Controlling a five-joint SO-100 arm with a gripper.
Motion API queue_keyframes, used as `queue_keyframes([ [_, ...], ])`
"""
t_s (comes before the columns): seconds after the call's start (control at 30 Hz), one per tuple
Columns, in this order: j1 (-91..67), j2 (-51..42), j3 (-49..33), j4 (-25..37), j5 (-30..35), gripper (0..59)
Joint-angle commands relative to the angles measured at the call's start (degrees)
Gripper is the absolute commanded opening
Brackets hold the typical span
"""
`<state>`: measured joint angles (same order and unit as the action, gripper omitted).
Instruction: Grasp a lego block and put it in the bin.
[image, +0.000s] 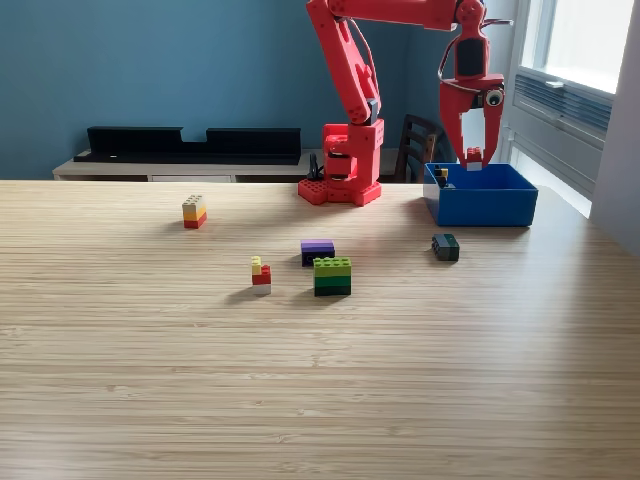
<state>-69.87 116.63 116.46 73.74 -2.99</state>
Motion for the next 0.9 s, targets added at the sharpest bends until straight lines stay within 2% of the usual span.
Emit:
queue_keyframes([
  [0.03, -0.7, 3.16, -0.7, -0.09, -2.99, 15.1],
  [0.07, -0.7, 3.25, -0.26, -0.09, -3.43, 21.0],
  [0.13, -0.62, 3.25, 0.35, -0.09, -3.96, 26.5],
  [0.3, -0.44, 3.25, 1.05, -0.09, -4.22, 27.4],
  [0.33, -0.35, 3.25, 1.14, -0.09, -4.22, 26.7],
  [0.37, -0.26, 3.25, 1.14, -0.09, -4.31, 23.5],
  [0.5, 2.81, 3.25, 0.35, -0.09, -2.99, 4.2],
  [0.53, 4.39, 3.25, 0.35, -0.09, -2.55, 1.3],
  [0.73, 21.36, 3.25, 1.49, 0.0, -1.23, 0.1],
  [0.9, 40.78, 3.25, 2.02, -0.09, -4.48, 0.1],
])
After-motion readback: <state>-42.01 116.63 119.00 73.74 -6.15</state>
